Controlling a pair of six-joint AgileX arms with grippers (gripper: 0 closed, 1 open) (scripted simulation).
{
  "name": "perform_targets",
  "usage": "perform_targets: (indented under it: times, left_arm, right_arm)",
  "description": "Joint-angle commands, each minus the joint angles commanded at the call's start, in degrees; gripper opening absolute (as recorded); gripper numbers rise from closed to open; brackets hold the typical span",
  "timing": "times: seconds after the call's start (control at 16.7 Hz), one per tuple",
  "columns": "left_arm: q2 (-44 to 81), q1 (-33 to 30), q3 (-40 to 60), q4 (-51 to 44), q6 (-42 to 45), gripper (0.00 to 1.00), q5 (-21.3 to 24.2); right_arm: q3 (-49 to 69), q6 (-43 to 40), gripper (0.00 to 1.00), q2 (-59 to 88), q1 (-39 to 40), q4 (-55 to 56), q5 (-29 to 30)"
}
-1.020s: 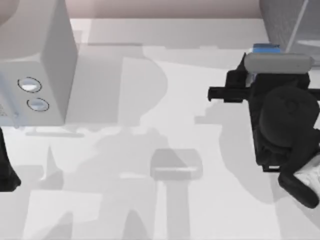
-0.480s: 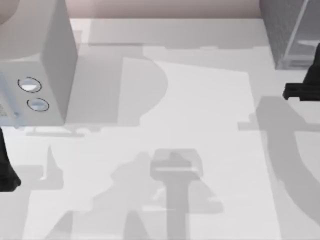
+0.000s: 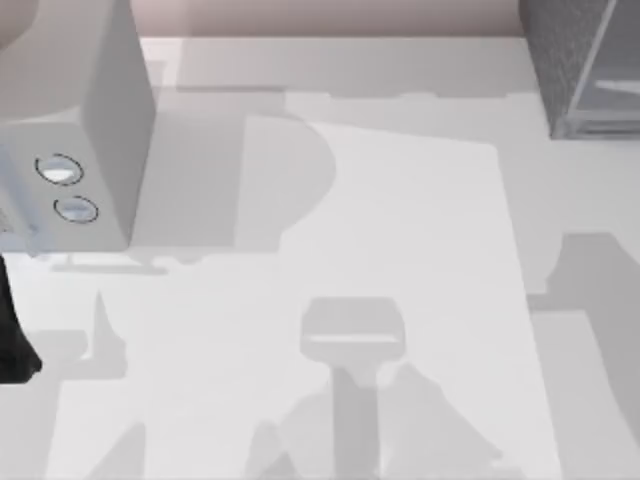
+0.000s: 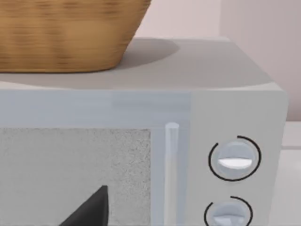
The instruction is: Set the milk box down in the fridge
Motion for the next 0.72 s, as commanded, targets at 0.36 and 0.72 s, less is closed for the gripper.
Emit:
perform_targets:
  times: [0.36,0.72]
  left_arm:
    - [0.0,0.0,0.0,0.0,0.0,1.00,0.0]
    - [0.0,0.0,0.0,0.0,0.0,1.00,0.0]
  right_arm:
    - [-8.1,-0.1,0.00,-27.8,-10.2,-15.7,-10.1]
    - [-13.3,-0.2,0.00,-37.5,-17.6,-23.5,-15.0]
